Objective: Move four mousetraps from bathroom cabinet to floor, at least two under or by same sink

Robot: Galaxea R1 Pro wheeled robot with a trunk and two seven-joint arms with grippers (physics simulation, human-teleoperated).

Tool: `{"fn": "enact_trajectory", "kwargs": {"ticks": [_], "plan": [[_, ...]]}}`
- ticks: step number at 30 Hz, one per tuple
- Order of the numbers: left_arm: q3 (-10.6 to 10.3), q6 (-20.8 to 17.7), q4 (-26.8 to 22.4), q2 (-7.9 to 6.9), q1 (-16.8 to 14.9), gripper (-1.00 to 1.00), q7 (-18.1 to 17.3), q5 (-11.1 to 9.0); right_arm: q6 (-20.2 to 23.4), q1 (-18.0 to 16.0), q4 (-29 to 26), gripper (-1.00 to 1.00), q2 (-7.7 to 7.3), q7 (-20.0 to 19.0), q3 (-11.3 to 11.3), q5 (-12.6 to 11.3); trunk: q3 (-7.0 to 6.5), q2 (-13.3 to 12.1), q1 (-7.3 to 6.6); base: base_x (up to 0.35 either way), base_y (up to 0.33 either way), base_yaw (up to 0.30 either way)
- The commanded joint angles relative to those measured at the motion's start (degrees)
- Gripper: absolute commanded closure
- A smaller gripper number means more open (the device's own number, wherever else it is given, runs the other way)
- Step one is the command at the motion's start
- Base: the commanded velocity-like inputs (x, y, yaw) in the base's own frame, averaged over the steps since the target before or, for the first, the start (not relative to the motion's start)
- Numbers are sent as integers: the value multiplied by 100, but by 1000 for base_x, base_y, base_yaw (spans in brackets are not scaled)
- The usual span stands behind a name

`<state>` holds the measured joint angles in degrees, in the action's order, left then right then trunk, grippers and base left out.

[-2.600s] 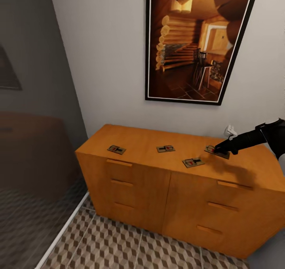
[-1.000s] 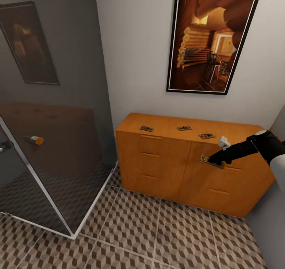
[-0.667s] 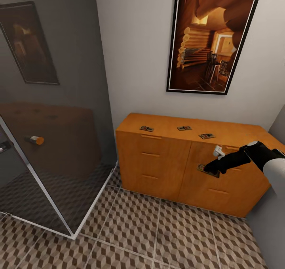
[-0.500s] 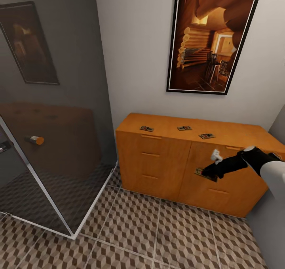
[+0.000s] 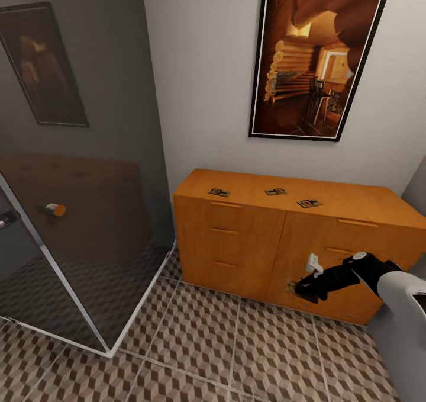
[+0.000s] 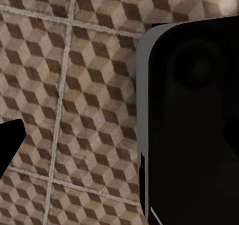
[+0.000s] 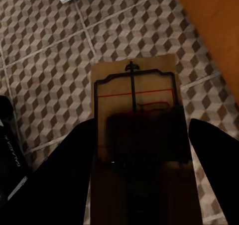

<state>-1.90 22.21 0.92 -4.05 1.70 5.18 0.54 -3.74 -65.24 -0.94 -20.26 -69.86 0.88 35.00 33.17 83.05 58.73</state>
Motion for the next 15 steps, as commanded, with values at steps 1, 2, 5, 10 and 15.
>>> {"fn": "enact_trajectory", "kwargs": {"ticks": [1,2,5,10,15], "plan": [[-21,29,-13,1,-3,-100,27,7,-112,149,-3,100,27,73,-17,13,4,3,0,0,0,0],[-21,29,-22,1,-3,-100,27,7,-148,229,-3,100,42,118,-17,14,4,3,0,0,0,0],[-21,29,-80,1,-7,-100,27,7,-362,668,-3,100,100,375,-17,14,4,3,0,0,0,0],[-21,30,-270,1,-9,-100,24,7,-762,1397,-3,100,226,814,-17,10,4,3,0,0,0,0],[-87,36,-509,19,-11,-100,19,26,-1180,2166,-3,100,331,1404,-17,3,4,3,0,0,0,0]]}}
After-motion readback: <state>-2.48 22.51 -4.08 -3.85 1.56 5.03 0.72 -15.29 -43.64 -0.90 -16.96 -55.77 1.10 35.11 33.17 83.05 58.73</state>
